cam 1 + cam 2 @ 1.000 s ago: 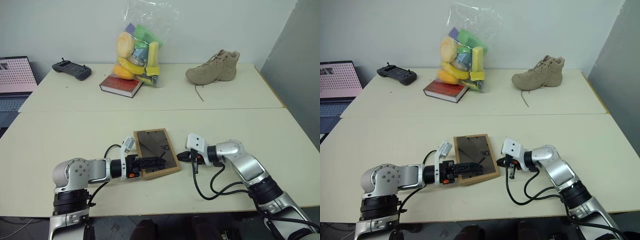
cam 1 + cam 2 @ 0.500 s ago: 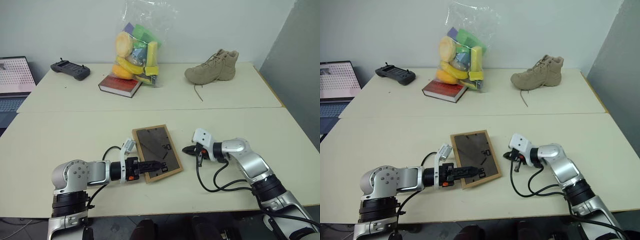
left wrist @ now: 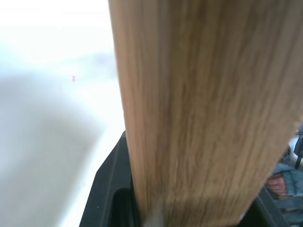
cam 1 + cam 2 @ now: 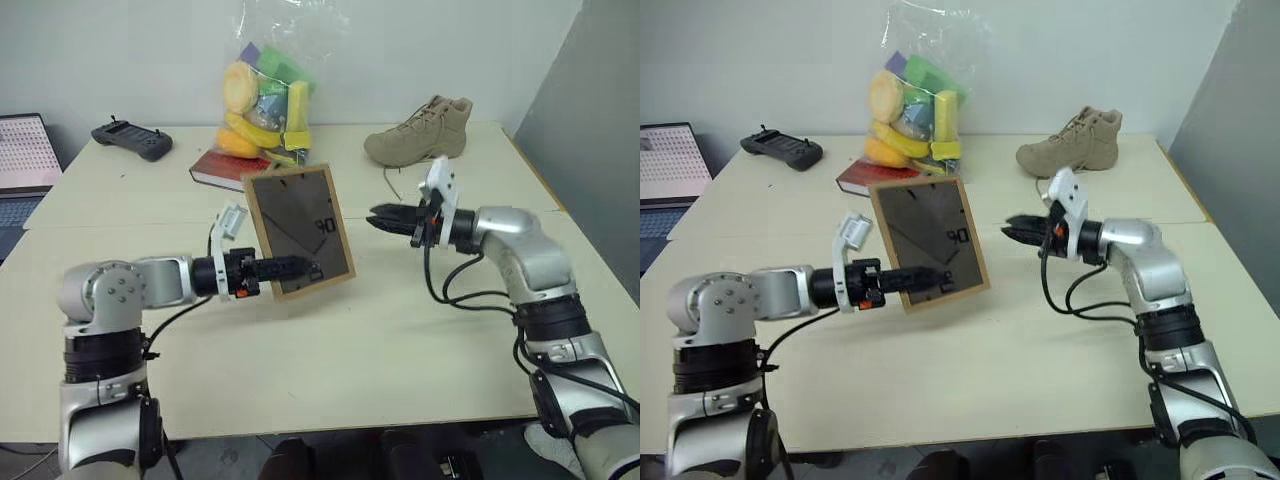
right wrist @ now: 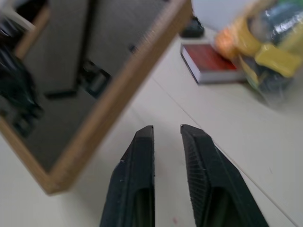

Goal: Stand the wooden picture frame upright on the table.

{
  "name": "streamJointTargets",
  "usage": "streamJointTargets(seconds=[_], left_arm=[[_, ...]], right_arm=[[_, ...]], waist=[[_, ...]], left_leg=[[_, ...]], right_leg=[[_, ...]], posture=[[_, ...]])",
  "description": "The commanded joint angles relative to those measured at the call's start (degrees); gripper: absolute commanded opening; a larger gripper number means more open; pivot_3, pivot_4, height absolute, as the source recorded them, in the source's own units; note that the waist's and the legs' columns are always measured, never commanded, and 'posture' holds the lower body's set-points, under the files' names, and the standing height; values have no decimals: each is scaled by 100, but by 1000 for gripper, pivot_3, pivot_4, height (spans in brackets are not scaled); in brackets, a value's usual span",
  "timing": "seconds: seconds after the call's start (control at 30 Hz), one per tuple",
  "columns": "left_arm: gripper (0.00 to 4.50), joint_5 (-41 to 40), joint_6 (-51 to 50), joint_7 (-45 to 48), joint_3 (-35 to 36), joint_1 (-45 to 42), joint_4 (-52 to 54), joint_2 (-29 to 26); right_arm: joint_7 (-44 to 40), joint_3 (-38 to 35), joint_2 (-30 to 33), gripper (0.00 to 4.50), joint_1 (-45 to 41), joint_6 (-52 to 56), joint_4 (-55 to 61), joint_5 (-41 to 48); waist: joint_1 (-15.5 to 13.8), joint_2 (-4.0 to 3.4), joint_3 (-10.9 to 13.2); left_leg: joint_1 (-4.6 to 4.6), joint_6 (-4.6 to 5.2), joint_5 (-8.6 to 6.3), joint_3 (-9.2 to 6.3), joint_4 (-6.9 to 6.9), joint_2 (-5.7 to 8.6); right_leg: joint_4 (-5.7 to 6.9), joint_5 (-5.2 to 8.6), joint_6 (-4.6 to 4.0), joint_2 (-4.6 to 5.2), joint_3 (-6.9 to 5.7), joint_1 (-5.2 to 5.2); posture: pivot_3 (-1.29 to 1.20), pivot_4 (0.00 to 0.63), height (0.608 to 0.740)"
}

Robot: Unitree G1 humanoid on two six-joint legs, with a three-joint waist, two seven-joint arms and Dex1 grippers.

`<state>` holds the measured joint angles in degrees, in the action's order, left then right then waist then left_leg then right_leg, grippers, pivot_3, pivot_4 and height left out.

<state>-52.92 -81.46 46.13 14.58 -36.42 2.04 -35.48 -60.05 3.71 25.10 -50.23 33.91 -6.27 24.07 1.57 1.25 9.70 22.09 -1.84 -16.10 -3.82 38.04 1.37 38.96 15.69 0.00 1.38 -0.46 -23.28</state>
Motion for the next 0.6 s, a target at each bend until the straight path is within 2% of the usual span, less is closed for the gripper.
streamJointTargets(seconds=[0.03,0.17,0.33,0.4,0.5,0.6], left_arm=[[1269,84,411,348,-214,-243,-92,-252],[1269,450,918,442,-568,-299,-166,-353],[1269,575,1180,709,-922,-212,13,-450],[1269,557,1189,693,-920,-216,-12,-412],[1269,622,1282,690,-966,-184,43,-370],[1269,677,1321,664,-946,-85,111,-338]], right_arm=[[-204,-74,-162,2114,-465,474,76,495],[-269,125,-427,3030,-703,517,-4,519],[-205,609,-767,4182,-775,84,-254,90],[-116,775,-932,4453,-826,-134,-472,-125],[49,969,-1126,4453,-929,-478,-839,-495],[7,921,-1216,4453,-990,-487,-832,-472]], waist=[[7,0,0],[10,-1,1],[11,-1,1],[17,-1,1],[27,-1,1],[26,-1,1]], left_leg=[[0,0,0,0,0,0],[1,1,-1,1,-1,0],[3,1,-1,2,-1,1],[4,1,-1,1,-1,1],[8,1,-1,1,-1,1],[11,1,-1,1,-1,1]], right_leg=[[1,0,0,0,1,0],[2,0,0,0,2,-4],[1,0,0,0,3,-5],[2,0,0,0,3,-7],[6,0,0,0,3,-15],[6,0,0,0,2,-17]], posture=[[0,150,740],[0,150,740],[0,150,740],[0,150,740],[0,150,740],[0,150,740]])
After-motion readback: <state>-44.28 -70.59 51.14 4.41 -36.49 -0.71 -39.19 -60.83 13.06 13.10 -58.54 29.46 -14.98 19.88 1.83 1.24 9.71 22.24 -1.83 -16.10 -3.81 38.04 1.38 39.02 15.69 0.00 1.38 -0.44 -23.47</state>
